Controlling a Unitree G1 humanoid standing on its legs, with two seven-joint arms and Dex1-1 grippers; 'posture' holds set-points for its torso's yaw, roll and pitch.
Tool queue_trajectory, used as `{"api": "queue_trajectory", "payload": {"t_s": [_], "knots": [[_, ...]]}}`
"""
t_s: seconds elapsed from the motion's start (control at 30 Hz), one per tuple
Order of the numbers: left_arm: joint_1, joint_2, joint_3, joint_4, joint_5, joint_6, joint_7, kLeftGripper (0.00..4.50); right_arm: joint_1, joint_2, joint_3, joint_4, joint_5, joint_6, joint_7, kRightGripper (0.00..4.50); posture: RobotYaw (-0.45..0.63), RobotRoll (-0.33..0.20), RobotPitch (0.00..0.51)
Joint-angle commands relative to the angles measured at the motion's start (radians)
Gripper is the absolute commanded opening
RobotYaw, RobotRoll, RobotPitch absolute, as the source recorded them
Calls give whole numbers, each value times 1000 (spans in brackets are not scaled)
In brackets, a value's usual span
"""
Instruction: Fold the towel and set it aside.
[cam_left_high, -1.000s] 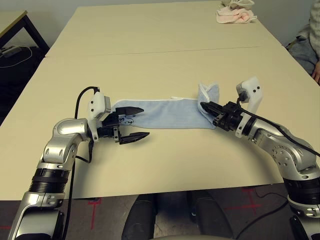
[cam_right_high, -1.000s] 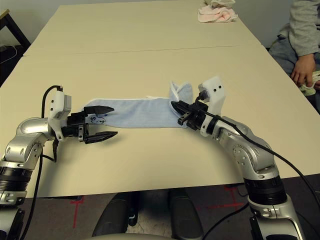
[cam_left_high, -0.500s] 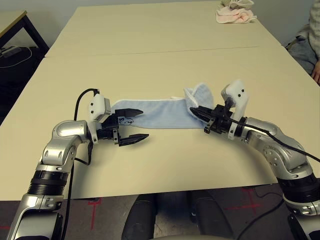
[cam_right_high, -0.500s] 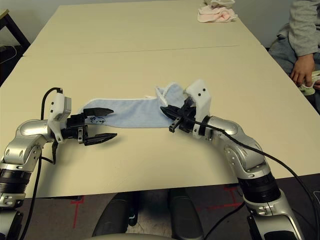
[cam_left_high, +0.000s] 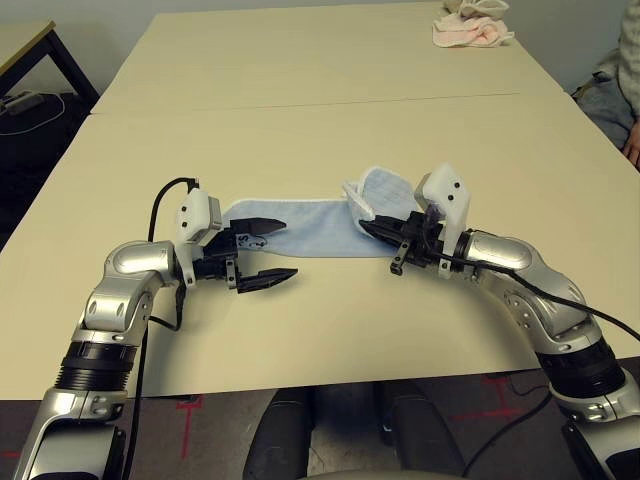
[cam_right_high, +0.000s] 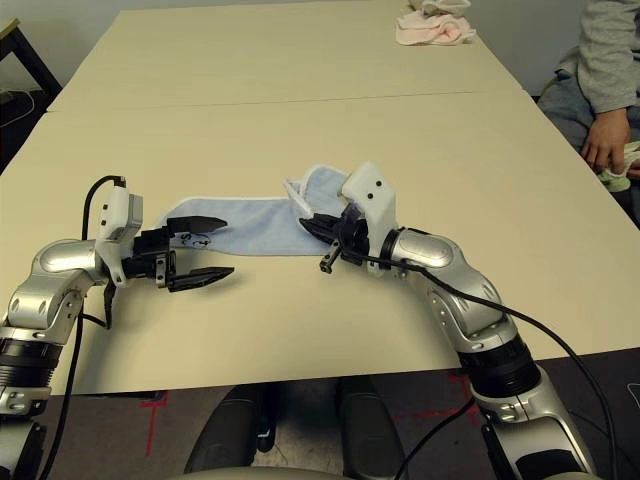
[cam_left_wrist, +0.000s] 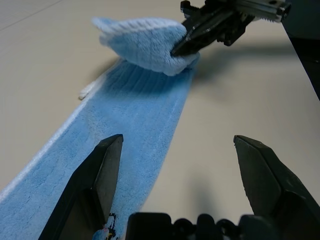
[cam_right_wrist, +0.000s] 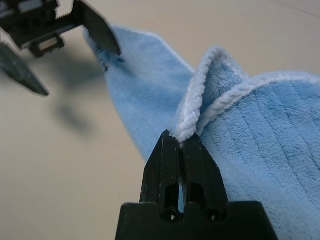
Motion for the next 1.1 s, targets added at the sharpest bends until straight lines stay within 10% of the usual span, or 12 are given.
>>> {"api": "queue_trajectory", "payload": {"t_s": [0.03,0.9,1.1], "knots": [[13,10,-9,-15,4,7,-2,4500,-6,-2,18,12,-24,-24,22,28,69,0,157],[4,1,-15,9,11,-8,-7,4500,-77,35,136,74,-149,-17,112,28,68,0,160],[2,1,-17,15,13,-13,-9,4500,-93,37,148,74,-156,11,125,2039,67,0,159]]}}
